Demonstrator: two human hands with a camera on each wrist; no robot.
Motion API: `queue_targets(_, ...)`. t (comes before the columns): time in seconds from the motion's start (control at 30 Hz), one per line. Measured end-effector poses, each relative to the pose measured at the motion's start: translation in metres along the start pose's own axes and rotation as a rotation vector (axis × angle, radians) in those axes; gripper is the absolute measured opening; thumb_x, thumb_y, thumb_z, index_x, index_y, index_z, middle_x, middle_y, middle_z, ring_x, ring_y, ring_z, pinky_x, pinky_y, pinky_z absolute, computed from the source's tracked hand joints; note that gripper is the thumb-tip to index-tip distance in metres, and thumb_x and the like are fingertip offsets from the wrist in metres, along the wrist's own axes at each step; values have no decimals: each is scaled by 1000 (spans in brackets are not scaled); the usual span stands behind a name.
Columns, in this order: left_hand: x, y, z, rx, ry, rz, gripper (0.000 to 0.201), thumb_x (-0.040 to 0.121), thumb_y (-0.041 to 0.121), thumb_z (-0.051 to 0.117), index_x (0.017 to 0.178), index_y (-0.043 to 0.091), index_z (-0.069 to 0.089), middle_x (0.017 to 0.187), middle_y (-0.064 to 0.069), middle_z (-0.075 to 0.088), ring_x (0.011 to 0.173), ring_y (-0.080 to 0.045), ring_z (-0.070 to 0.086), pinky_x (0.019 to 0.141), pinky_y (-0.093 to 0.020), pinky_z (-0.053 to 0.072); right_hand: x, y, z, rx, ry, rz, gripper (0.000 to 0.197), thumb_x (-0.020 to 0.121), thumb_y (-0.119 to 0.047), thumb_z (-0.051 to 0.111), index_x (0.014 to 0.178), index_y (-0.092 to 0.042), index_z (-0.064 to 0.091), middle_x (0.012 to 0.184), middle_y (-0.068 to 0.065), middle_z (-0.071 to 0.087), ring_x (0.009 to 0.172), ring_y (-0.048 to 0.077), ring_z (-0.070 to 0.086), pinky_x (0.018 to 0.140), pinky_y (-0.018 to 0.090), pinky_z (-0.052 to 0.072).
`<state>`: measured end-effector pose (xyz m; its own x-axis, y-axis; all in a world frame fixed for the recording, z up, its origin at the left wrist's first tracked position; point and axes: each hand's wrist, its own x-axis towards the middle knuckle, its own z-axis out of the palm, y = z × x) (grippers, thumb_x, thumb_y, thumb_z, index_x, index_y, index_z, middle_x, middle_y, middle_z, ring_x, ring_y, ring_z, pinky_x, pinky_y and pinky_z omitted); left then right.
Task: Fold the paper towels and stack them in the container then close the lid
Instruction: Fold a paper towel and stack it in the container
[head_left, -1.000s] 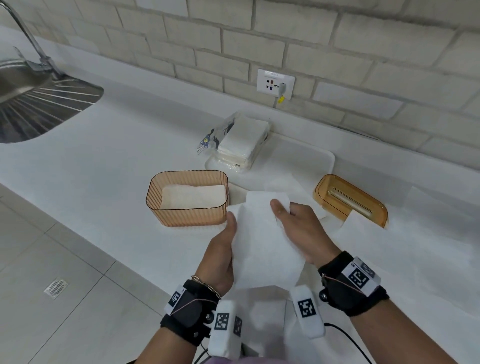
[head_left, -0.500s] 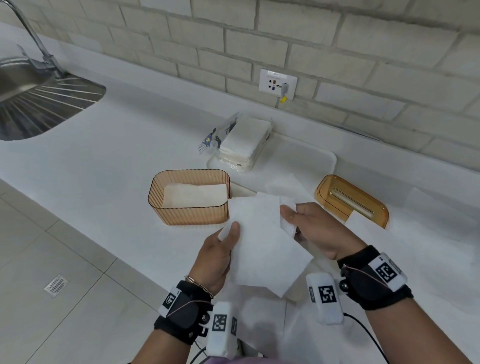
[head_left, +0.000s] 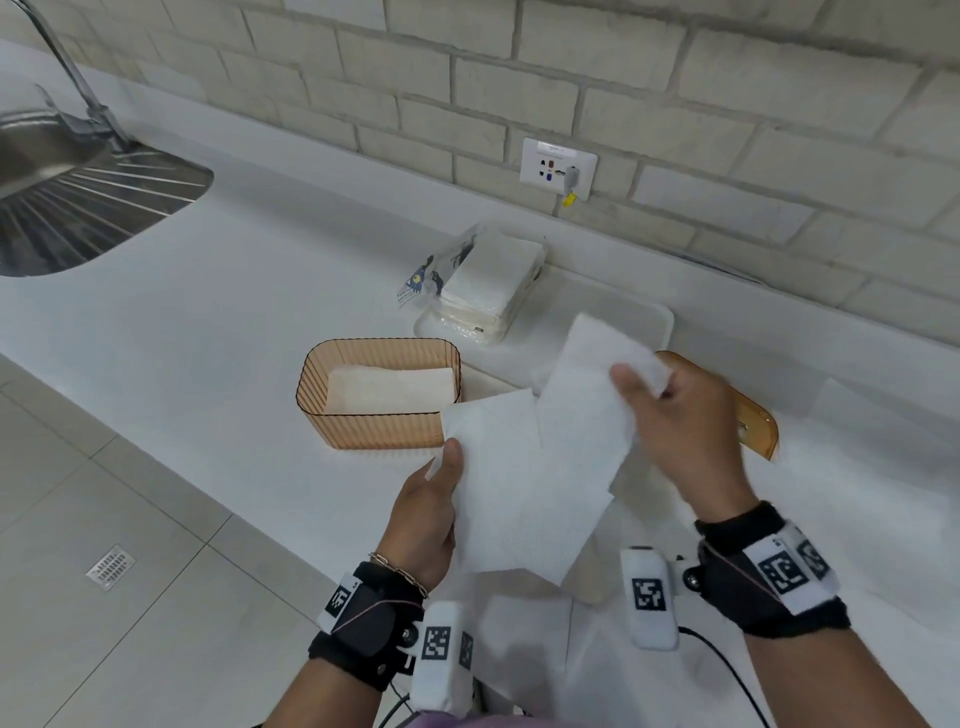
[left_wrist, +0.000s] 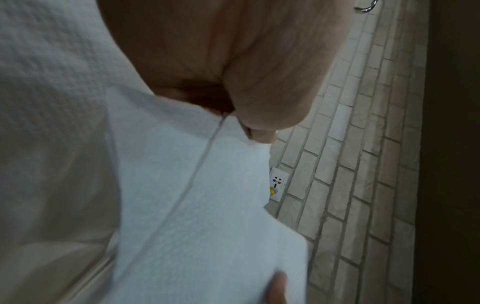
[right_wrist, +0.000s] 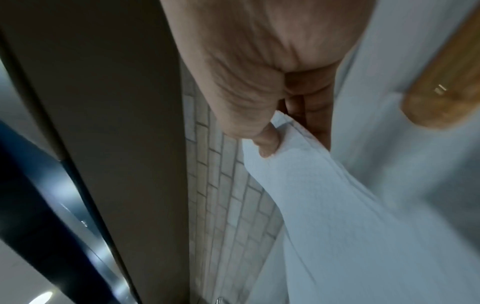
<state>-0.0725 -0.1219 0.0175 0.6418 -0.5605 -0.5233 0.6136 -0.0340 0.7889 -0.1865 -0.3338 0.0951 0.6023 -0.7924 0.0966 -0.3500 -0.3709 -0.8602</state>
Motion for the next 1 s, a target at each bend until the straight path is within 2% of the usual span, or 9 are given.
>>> queue_targets(0.1,2,3,-4,17,27,20,45,105,48,52,126,14,71,115,-8,80,105,-27,77,86,-44,62,5,-26,-39,62,13,-137,15,94,-39,75,88,-25,77,76,5,77,70,29,73,64,45,59)
queue_targets(0.27,3,5,-6,85,-4,74,43,105,47,52,125,15,73,115,-5,80,108,-24,76,82,-36,60,0,-66,-61,163,-670,-61,12,85,-30,77,91,-22,84,85,6,81,73,13,72,64,24,55)
queue_targets(0.37,2,6,-1,135,-57,108,39,106,45,51,112,15,76,96,2,81,90,-16,77,70,-24,57,-2,-64,-33,-1,-814,-43,12,85,-34,82,74,-37,79,66,-11,70,56,8,59,57,23,44)
queue_targets(0.43,-1,6,3,151,-95,113,36,108,37,50,93,13,72,68,11,71,61,-4,66,54,-14,48,-6,-51,-6,-100,-756,3,12,82,-38,87,75,-34,77,69,-14,71,58,5,62,59,21,46)
queue_targets(0.5,-2,6,5,169,-121,115,36,108,36,50,84,14,65,64,10,64,58,-4,59,51,-13,44,-10,-37,18,-231,-657,-13,27,76,-46,90,88,-25,78,88,-11,76,78,4,70,71,26,56)
queue_targets(0.6,-2,5,4,181,-119,130,37,110,33,49,85,16,70,74,3,69,69,-9,64,62,-18,48,-18,-24,42,-320,-554,-27,47,73,-53,89,101,-16,77,102,-6,72,93,13,68,85,36,58)
queue_targets(0.73,-2,3,2,152,-111,82,34,108,39,51,101,19,78,101,-7,78,97,-26,71,84,-38,57,-19,-17,49,-156,-498,24,29,72,-40,94,88,-21,78,78,-9,74,69,4,65,63,20,51)
queue_targets(0.87,-2,-3,4,32,-150,21,84,80,84,60,130,18,73,130,-14,73,123,-34,68,108,-57,51,-19,-14,53,-83,-389,-25,26,69,-38,97,81,-24,78,66,-7,69,56,1,51,57,14,42)
queue_targets(1.0,-3,-13,7,-26,-196,52,106,69,88,64,139,8,63,135,-18,69,126,-36,67,105,-53,54,-22,-14,52,109,-319,66,25,73,-31,95,88,-23,77,84,-8,78,76,9,72,71,21,58)
